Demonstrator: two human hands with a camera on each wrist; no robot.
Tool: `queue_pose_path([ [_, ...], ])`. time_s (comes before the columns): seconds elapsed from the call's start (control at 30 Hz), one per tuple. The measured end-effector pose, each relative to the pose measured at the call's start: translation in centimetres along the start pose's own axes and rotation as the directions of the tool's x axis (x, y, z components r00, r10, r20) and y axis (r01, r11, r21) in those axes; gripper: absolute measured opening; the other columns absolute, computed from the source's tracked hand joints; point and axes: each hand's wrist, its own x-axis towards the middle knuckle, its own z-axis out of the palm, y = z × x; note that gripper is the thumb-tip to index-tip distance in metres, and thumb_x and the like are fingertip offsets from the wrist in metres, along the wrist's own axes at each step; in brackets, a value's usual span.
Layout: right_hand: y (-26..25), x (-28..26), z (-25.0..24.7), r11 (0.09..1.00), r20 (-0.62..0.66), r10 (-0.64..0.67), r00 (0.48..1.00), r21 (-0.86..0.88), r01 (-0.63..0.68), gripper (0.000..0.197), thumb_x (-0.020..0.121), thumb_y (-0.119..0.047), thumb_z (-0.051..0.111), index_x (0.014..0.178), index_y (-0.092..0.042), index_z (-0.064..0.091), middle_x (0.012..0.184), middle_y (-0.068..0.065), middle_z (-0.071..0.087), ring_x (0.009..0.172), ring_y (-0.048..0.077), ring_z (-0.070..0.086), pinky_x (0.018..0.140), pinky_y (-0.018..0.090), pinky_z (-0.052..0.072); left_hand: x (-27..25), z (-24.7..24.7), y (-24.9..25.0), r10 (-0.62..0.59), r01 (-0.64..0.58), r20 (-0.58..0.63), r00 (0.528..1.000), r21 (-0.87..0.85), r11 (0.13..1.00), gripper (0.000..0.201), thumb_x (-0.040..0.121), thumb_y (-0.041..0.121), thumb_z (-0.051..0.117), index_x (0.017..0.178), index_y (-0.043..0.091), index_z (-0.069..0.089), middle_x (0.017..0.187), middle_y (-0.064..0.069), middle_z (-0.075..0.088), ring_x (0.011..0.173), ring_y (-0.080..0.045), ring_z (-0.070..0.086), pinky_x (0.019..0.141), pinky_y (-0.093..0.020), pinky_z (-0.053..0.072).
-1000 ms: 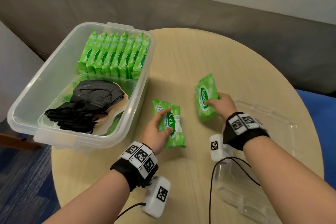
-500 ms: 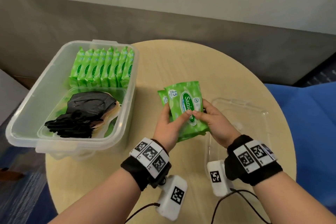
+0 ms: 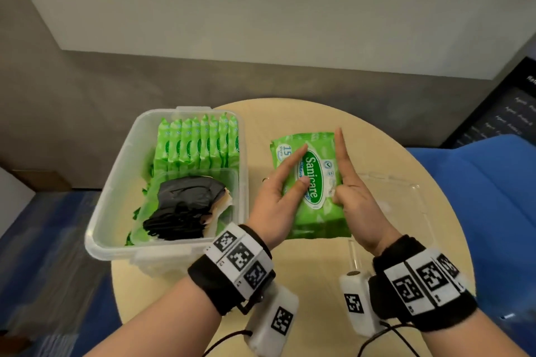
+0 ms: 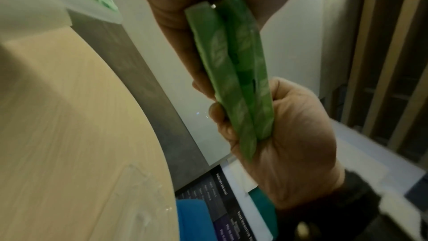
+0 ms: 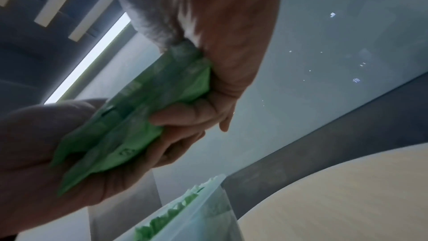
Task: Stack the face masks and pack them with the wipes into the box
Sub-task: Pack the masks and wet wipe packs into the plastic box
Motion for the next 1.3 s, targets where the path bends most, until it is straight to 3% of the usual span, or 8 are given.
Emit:
queue_pose_path([
  [0.17, -1.6, 0.3, 4.1, 0.968, 0.026, 0.080, 0.996, 0.235, -0.084, 0.055, 0.078, -0.016, 0.042, 0.129, -0.034, 0.051, 0.135, -0.004, 0.054, 0.118, 0.015, 0.057, 0.094, 0.033, 0.050, 0.0, -3.8, 2.5, -0.076, 0.079, 0.029, 0.997, -0.105, 0.991, 0.051, 0.089, -0.010, 0.044, 0.124, 0.026, 0.051, 0.111, 0.015, 0.058, 0.087, 0.011, 0.060, 0.071, -0.007, 0.048],
  [0.33, -2.8, 1.5, 8.3, 0.990, 0.115, 0.109, 0.987, 0.077, -0.118, 0.089, 0.080, 0.010, 0.058, 0.140, -0.047, 0.023, 0.140, -0.014, 0.042, 0.114, 0.007, 0.057, 0.086, 0.027, 0.053, -0.3, -7.7, 3.0, -0.026, 0.026, -0.010, 1.000, -0.029, 0.999, 0.052, 0.098, 0.012, 0.041, 0.139, 0.039, 0.024, 0.148, 0.016, 0.026, 0.134, 0.004, 0.028, 0.109, -0.015, 0.027],
  [0.43, -3.6, 2.4, 10.6, 0.992, 0.192, 0.113, 0.975, 0.032, -0.121, 0.094, 0.085, 0.013, 0.051, 0.143, -0.047, 0.008, 0.126, -0.032, 0.039, 0.106, -0.011, 0.055, 0.086, 0.021, 0.051, -0.7, -10.9, 3.7, -0.004, 0.006, -0.025, 1.000, 0.055, 0.998, 0.073, 0.098, 0.012, 0.042, 0.145, 0.039, -0.007, 0.149, 0.023, 0.004, 0.133, 0.013, 0.012, 0.097, 0.003, 0.024],
  [0.5, -4.7, 3.3, 12.2, 0.994, 0.212, 0.108, 0.971, 0.002, -0.111, 0.092, 0.086, 0.012, 0.051, 0.141, -0.049, 0.010, 0.131, -0.027, 0.039, 0.107, -0.009, 0.056, 0.090, 0.023, 0.051, -1.0, -13.1, 4.5, -0.002, 0.004, -0.029, 1.000, 0.071, 0.997, 0.075, 0.098, 0.011, 0.042, 0.145, 0.039, -0.010, 0.148, 0.023, 0.006, 0.133, 0.012, 0.020, 0.103, -0.007, 0.029],
  [0.67, -7.7, 8.0, 15.6, 0.993, 0.092, 0.076, 0.993, -0.095, -0.067, 0.089, 0.077, 0.016, 0.059, 0.142, -0.036, 0.030, 0.140, -0.003, 0.044, 0.108, 0.014, 0.059, 0.085, 0.030, 0.053, -1.2, -19.2, 5.7, -0.066, 0.081, -0.151, 0.986, 0.092, 0.992, 0.065, 0.093, 0.010, 0.052, 0.146, 0.029, 0.020, 0.133, 0.001, 0.047, 0.099, 0.000, 0.055, 0.084, -0.014, 0.047],
  [0.8, -7.9, 13.8, 17.0, 0.970, -0.075, 0.112, 0.991, -0.208, -0.125, 0.088, 0.077, 0.013, 0.060, 0.147, -0.027, 0.023, 0.146, 0.004, 0.037, 0.111, 0.020, 0.057, 0.084, 0.032, 0.053, -0.9, -25.1, 3.7, -0.153, 0.307, -0.316, 0.936, 0.525, 0.794, 0.063, 0.077, 0.025, 0.054, 0.137, 0.013, 0.043, 0.126, -0.006, 0.052, 0.117, -0.023, 0.053, 0.103, -0.036, 0.039],
  [0.97, -4.7, 18.9, 21.6, 0.823, -0.042, 0.191, 0.981, -0.537, -0.183, 0.094, 0.073, 0.001, 0.069, 0.148, -0.025, 0.019, 0.150, 0.011, 0.030, 0.132, 0.027, 0.039, 0.105, 0.040, 0.040, -1.0, -28.1, -0.1, -0.344, 0.493, -0.357, 0.869, 0.692, 0.527, 0.050, 0.090, 0.015, 0.051, 0.137, 0.001, 0.037, 0.140, -0.021, 0.040, 0.130, -0.033, 0.037, 0.103, -0.033, 0.031],
  [1.3, 0.4, 22.0, 28.2, 0.405, -0.055, 0.342, 0.938, -0.892, -0.200, 0.072, 0.091, -0.006, 0.042, 0.150, -0.020, 0.002, 0.149, 0.031, 0.009, 0.131, 0.040, 0.035, 0.099, 0.034, 0.036, -1.5, -28.8, -1.9, -0.438, 0.487, -0.244, 0.865, 0.613, 0.621, 0.037, 0.092, 0.013, 0.051, 0.127, 0.005, 0.043, 0.121, -0.019, 0.057, 0.108, -0.034, 0.055, 0.088, -0.038, 0.047],
])
